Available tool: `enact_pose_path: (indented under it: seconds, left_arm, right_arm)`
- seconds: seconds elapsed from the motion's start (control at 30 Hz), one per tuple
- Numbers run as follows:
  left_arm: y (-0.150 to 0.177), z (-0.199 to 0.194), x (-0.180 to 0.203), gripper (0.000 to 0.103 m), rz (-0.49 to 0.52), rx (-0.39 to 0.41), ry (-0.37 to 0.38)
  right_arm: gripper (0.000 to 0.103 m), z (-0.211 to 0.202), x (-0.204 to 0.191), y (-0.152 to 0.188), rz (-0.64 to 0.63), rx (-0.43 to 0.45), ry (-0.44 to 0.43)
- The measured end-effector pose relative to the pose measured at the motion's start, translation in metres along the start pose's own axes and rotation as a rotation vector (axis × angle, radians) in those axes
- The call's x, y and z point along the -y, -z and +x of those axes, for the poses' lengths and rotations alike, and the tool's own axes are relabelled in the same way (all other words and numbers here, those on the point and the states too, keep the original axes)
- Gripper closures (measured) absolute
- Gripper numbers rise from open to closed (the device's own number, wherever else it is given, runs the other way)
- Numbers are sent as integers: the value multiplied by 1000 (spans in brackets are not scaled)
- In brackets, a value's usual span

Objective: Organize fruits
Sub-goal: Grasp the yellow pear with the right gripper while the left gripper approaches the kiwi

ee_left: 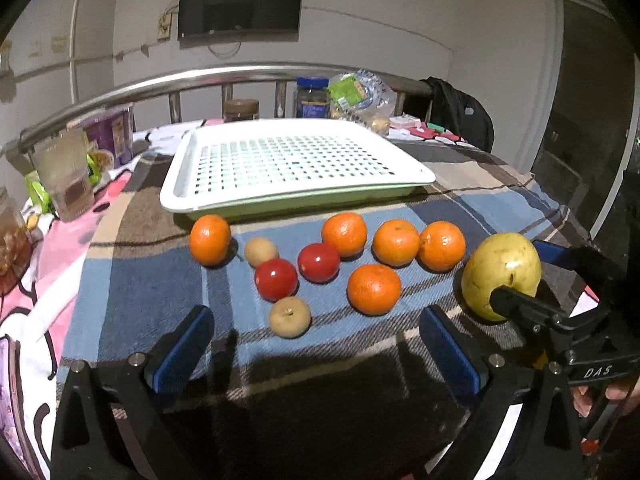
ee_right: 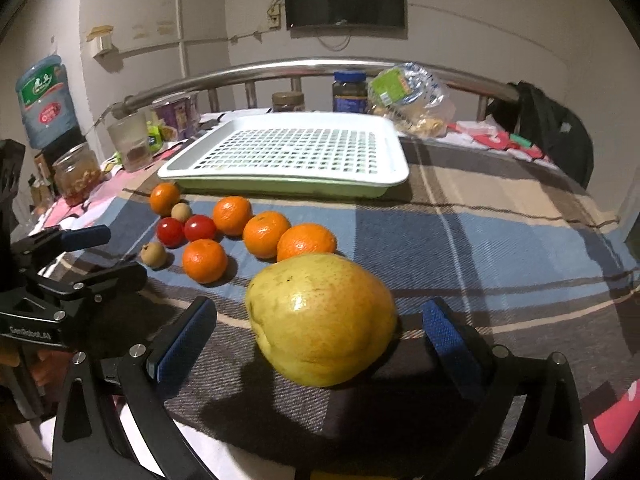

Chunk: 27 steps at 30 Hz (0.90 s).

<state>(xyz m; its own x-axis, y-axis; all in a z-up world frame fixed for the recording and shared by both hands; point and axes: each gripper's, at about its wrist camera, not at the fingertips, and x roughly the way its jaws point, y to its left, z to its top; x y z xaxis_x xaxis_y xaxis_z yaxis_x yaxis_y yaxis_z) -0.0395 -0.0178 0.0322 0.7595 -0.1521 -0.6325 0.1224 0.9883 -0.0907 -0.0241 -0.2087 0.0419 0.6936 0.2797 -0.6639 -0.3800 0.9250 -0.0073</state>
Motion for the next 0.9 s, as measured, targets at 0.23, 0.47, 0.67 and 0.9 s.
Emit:
enact_pose_path:
  seconds: [0.23,0.47,0.67,0.9]
  left_arm:
    - [-1,3,1,0,19,-11,-22]
    - [-1,6,-1,0,11,-27,-18]
    - [-1,11,-8,0,-26,-59,23]
    - [0,11,-16,3,-51,-70,23]
  right_arm:
    - [0,2,-1,2,-2,-5,16]
    - [0,6,-2,2,-2,-21,24]
    - [0,7,0,2,4,-29,13]
    - [0,10,6,4,48,-60,-37]
